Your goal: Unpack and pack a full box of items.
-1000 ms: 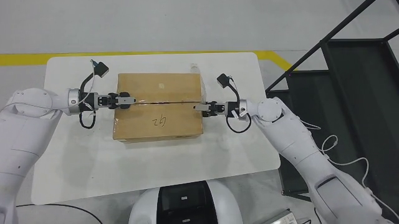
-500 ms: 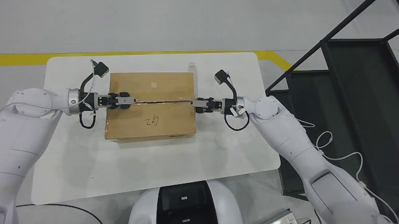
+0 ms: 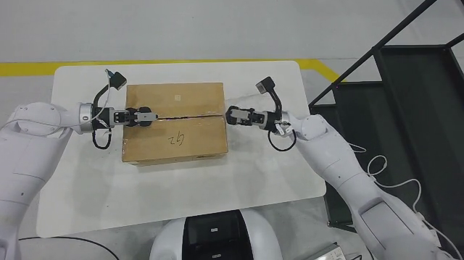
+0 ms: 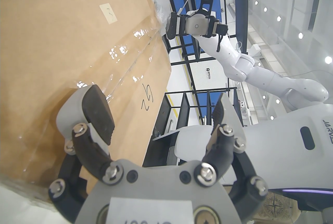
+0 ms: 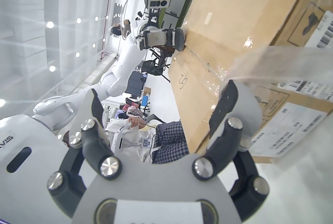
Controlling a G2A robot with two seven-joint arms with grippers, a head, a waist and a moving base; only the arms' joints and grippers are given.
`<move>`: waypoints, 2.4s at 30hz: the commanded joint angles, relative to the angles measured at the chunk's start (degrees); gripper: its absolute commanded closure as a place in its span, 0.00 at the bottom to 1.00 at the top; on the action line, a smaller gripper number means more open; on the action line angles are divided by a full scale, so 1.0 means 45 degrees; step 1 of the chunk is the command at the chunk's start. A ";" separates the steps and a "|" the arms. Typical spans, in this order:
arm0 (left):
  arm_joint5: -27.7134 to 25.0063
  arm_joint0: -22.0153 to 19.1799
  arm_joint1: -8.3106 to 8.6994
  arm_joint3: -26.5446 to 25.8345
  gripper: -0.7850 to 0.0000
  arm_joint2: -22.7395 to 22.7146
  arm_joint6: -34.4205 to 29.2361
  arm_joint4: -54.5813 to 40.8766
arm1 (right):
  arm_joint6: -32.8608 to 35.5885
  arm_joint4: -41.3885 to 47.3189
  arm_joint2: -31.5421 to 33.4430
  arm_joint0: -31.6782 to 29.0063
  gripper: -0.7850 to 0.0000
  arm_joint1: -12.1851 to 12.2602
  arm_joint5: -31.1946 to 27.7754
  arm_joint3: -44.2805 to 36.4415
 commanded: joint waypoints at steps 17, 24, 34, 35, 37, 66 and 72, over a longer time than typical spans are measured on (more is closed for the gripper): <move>0.0000 0.0000 0.0000 0.0000 0.00 0.0000 0.0000 0.0000 | 0.0301 -0.0581 -0.0072 -0.0101 0.00 -0.0029 0.2151 0.0403; 0.0000 0.0000 0.0000 0.0000 0.00 0.0000 0.0000 0.0000 | 0.0339 -0.0226 -0.0396 0.0336 0.00 -0.0287 0.1852 0.0747; 0.0000 0.0000 0.0000 0.0000 0.00 0.0000 0.0000 0.0000 | -0.0207 -0.0084 -0.0999 0.1087 0.00 -0.0792 0.1410 0.2239; 0.0000 0.0000 0.0000 0.0000 0.00 0.0000 0.0000 0.0000 | -0.0295 -0.0056 -0.1023 0.1142 0.00 -0.0837 0.1313 0.2391; 0.0000 0.0000 0.0000 0.0000 0.00 0.0000 0.0000 0.0000 | -0.0465 0.0016 -0.1040 0.1256 0.00 -0.0918 0.1089 0.2671; 0.0000 0.0000 0.0000 0.0000 0.00 0.0000 0.0000 0.0000 | -0.0945 0.1569 -0.0050 0.0582 0.00 -0.1116 -0.2220 0.2240; 0.0000 0.0000 0.0000 0.0000 0.00 0.0000 0.0000 0.0000 | -0.0673 0.1475 0.0108 0.0322 0.00 -0.0916 -0.1947 0.1495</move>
